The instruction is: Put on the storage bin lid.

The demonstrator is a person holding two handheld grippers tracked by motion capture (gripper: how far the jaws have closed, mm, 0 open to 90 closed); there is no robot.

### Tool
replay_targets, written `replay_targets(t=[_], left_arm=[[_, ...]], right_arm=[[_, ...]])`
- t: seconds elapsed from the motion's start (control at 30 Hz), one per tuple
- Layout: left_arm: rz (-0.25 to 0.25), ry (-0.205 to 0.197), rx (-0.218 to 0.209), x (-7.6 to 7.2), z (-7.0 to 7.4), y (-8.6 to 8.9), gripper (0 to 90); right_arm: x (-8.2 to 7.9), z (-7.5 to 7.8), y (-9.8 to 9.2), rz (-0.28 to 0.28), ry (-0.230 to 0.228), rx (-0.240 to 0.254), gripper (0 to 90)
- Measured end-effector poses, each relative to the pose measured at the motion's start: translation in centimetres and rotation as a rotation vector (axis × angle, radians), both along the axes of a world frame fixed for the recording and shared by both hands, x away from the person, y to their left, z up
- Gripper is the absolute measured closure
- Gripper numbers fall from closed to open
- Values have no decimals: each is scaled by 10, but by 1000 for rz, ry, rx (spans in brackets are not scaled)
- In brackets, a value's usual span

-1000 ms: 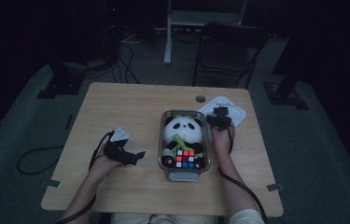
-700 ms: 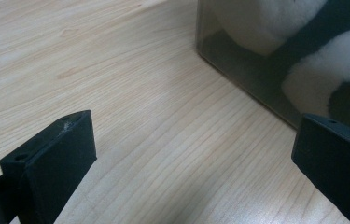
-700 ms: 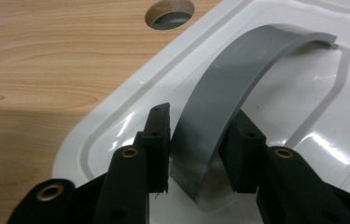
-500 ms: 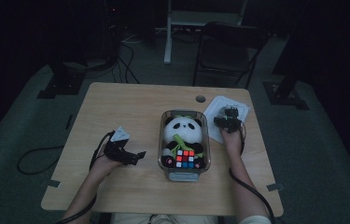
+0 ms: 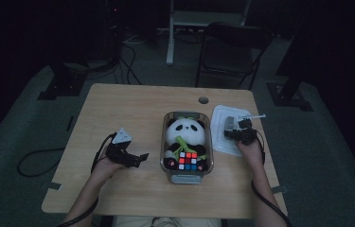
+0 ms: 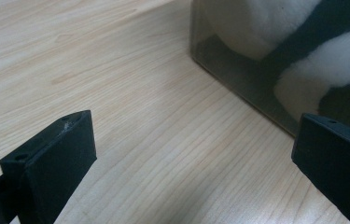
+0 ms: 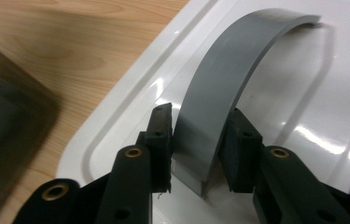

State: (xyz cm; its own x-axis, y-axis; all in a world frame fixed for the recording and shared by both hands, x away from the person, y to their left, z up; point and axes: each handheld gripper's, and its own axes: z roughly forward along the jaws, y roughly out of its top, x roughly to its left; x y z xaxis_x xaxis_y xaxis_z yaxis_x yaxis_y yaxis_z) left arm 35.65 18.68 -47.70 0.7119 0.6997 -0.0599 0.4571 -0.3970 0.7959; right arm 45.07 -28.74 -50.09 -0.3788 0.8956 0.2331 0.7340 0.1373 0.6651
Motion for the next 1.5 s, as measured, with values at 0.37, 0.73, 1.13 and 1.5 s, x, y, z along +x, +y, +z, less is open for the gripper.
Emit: replay_targets(t=[0.37,0.73,1.13,1.5], left_arm=[[-21,-32,-32,2,-2,-6,6],[-40,-6,-8,6,-1,-20,5],[-43,-11,-15,5,2,-21,5],[-52,-16,-15,5,1,-26,5]], right_arm=[[-23,12,5,-201,-113,-84,225],[-9,2,24,-305,-151,-132,343],[-5,-4,34,-248,-146,-151,672],[-33,9,18,-37,-117,-52,675]])
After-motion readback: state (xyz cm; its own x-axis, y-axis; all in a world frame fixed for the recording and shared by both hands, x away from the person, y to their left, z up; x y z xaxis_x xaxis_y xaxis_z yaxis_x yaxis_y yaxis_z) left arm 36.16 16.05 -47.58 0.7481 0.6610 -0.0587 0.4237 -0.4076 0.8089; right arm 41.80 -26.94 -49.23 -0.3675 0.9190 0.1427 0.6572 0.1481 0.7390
